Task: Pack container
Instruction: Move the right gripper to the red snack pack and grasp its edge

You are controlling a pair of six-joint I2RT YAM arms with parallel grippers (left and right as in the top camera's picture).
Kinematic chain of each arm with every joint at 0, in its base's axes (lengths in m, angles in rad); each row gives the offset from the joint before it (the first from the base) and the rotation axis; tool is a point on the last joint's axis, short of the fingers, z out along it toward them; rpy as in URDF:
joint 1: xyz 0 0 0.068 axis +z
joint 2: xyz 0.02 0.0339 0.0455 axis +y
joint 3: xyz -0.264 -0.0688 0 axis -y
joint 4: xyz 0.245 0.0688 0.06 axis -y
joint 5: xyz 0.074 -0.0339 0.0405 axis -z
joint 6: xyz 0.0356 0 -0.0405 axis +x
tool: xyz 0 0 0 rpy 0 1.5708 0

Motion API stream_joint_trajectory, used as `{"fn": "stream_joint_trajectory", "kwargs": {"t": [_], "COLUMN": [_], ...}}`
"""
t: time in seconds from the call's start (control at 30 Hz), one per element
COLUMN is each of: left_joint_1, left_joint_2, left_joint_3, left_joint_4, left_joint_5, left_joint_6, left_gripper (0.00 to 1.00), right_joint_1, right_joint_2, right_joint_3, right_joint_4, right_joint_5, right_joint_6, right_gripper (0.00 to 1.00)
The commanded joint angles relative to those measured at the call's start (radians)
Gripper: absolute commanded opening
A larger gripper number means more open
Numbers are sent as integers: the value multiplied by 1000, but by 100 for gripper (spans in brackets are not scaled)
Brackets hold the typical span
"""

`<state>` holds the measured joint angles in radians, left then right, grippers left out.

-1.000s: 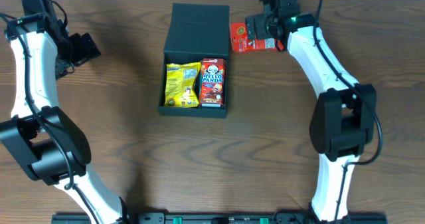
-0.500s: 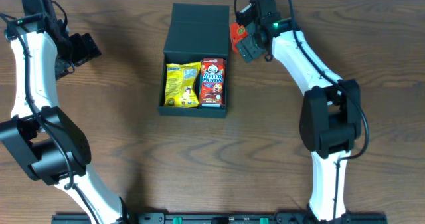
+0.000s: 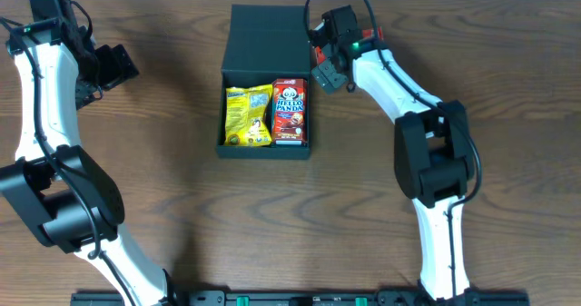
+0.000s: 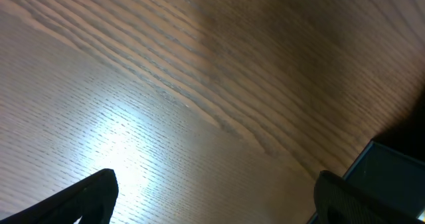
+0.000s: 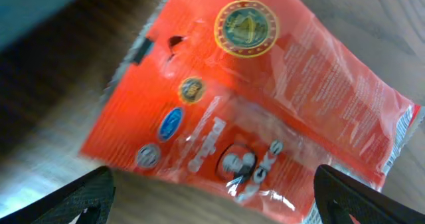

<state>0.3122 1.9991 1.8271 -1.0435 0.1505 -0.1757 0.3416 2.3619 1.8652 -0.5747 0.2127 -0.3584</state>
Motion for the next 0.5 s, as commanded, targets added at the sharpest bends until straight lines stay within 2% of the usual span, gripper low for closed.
{"fn": "stream_joint_trajectory", "kwargs": {"t": [0.0, 0.1, 0.2, 0.27, 0.3, 0.4, 0.47], "left_joint_1": [2, 2, 2, 2, 2, 2, 2], "left_joint_2": [-19, -19, -19, -19, -19, -19, -19], "left_joint_3": [14, 14, 14, 14, 14, 14, 14], "left_joint_4": [-3, -3, -3, -3, -3, -2, 1], "left_joint_5": [0, 0, 0, 0, 0, 0, 0], "left_joint_6": [19, 19, 19, 19, 19, 19, 19], "left_gripper": [95, 95, 95, 95, 96, 95, 95], "right_joint_1": [7, 7, 7, 8, 10, 11, 11], "right_joint_2": [13, 19, 35, 44, 46, 46, 46], "right_joint_3": [2, 2, 2, 2, 2, 3, 3], "right_joint_4": [27, 56, 72, 70, 68, 79, 92], "right_joint_5": [46, 46, 51, 54, 54, 59, 92], "right_joint_6": [22, 21, 21, 22, 23, 42, 60], "right_gripper": [92, 84, 68, 50, 23, 3, 1]}}
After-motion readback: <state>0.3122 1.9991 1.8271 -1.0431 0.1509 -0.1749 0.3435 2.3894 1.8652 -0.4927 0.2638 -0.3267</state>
